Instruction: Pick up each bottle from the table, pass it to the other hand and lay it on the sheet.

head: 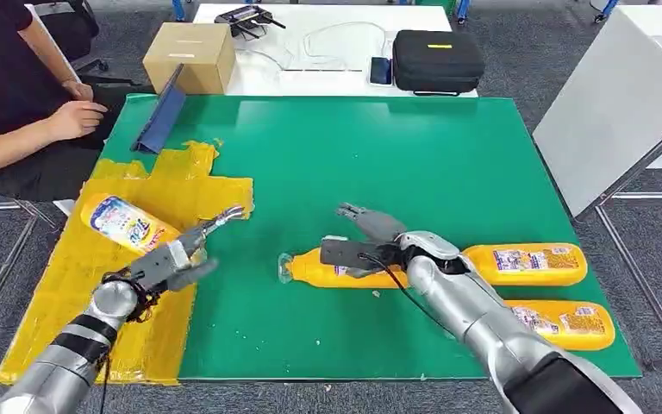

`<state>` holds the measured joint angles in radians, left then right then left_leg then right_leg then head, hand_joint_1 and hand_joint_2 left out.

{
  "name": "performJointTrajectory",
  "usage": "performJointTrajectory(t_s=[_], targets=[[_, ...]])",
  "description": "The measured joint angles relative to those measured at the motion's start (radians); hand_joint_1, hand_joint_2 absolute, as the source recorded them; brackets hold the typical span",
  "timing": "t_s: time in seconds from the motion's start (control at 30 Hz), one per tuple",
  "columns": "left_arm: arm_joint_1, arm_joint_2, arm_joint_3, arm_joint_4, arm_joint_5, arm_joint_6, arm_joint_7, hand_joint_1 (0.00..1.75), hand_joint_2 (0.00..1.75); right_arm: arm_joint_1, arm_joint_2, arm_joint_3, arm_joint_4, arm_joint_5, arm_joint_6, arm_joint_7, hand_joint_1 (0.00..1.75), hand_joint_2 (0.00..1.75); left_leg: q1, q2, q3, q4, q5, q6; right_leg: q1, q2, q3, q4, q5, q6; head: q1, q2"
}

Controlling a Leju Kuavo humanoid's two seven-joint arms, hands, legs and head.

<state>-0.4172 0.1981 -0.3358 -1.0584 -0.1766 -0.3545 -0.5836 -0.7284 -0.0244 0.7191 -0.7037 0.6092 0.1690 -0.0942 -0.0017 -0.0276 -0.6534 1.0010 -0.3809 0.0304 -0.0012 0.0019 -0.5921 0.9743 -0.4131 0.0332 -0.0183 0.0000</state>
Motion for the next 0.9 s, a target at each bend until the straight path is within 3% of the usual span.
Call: performJointTrajectory(t_s=[0.17, 0.47, 0.5, 0.53, 0.9], targets=[[0.03, -0.034, 0.092, -0.104, 0.117, -0.035, 0.032, 0.0, 0.0, -0.017, -0.01, 0.029, 0.072, 0.0, 0.053, -0.014, 0.0, 1.75, 0.0, 0.0, 0.0, 0.0, 0.0, 0.0, 0.0, 0.0, 0.0, 0.0, 0.0, 0.0, 0.0, 0.0], [0.041, -0.056, 0.163, -0.117, 0.157, -0.059, 0.032, 0.0, 0.0, -0.034, -0.039, 0.089, 0.09, -0.002, 0.134, 0.0, 0.0, 1.75, 0.0, 0.001, 0.002, 0.0, 0.0, 0.0, 0.0, 0.0, 0.001, 0.0, 0.0, 0.0, 0.0, 0.0], [0.042, -0.057, 0.166, -0.117, 0.158, -0.058, 0.033, 0.0, 0.0, -0.035, -0.043, 0.092, 0.091, -0.003, 0.139, 0.0, 1.61, 1.75, 0.0, 0.001, 0.002, 0.0, 0.0, 0.0, 0.0, 0.0, 0.001, 0.0, 0.0, 0.0, 0.0, 0.0], [0.043, -0.057, 0.168, -0.117, 0.158, -0.058, 0.032, 0.0, 0.0, -0.036, -0.044, 0.095, 0.091, -0.003, 0.144, 0.0, 1.75, 1.75, 0.0, 0.001, 0.002, 0.0, 0.0, 0.0, 0.0, 0.0, 0.001, 0.0, 0.0, 0.0, 0.0, 0.0], [0.036, -0.063, 0.175, -0.095, 0.162, -0.059, 0.004, 0.0, 0.0, -0.07, -0.093, 0.191, 0.113, -0.048, 0.216, -0.046, 1.75, 1.75, 0.0, 0.0, 0.004, 0.0, 0.0, 0.0, 0.0, 0.0, 0.004, -0.001, 0.0, 0.0, 0.0, 0.0]])
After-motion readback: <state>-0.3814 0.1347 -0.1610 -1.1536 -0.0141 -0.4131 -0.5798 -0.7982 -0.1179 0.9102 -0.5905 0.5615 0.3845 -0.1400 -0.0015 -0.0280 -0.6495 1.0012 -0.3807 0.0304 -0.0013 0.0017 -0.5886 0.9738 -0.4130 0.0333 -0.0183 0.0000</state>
